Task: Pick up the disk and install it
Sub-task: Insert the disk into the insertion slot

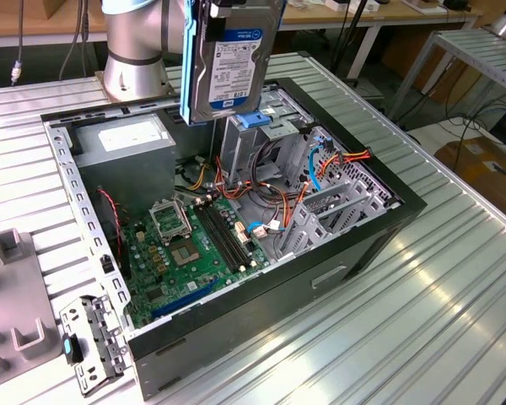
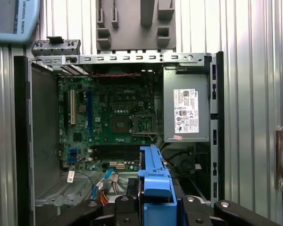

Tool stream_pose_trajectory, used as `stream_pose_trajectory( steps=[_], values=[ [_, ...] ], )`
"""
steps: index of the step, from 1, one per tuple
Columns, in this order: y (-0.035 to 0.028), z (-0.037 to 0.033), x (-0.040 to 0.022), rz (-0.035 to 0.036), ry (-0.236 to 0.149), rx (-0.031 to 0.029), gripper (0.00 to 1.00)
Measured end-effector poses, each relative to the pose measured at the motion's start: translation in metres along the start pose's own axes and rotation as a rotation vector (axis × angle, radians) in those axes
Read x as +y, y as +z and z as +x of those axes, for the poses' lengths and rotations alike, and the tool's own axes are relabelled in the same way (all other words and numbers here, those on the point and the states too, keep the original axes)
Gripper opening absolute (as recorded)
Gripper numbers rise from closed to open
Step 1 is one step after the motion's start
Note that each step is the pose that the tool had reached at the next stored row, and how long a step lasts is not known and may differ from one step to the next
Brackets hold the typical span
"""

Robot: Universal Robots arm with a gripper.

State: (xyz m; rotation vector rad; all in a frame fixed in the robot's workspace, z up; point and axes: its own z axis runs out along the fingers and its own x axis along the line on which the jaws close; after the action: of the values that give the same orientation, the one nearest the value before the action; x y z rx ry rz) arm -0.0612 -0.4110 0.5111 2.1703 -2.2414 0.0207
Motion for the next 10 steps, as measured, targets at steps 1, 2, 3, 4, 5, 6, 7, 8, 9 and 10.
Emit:
stream_pose_trajectory(
  steps=[1,2,3,4,5,6,7,8,9,10],
  values=[
    [0.0004,0.0007,0.0000,0.0000,0.000,0.0000,0.37],
    [0.0004,0.0007,0.0000,0.0000,0.000,0.0000,0.37],
    [0.0004,0.0007,0.0000,0.0000,0.000,0.0000,0.37],
    [0.0004,0.0007,0.0000,0.0000,0.000,0.0000,0.37],
    [0.0005,0.0008,0.0000,0.0000,0.000,0.0000,0.37],
    [0.0005,0.0008,0.0000,0.0000,0.000,0.0000,0.37],
    [0.0005,0.0008,0.0000,0.0000,0.000,0.0001,0.37],
    [0.0005,0.0008,0.0000,0.0000,0.000,0.0000,0.37],
    [0.0005,0.0008,0.0000,0.0000,0.000,0.0001,0.37],
    [0.0005,0.0009,0.0000,0.0000,0.000,0.0001,0.37]
  ],
)
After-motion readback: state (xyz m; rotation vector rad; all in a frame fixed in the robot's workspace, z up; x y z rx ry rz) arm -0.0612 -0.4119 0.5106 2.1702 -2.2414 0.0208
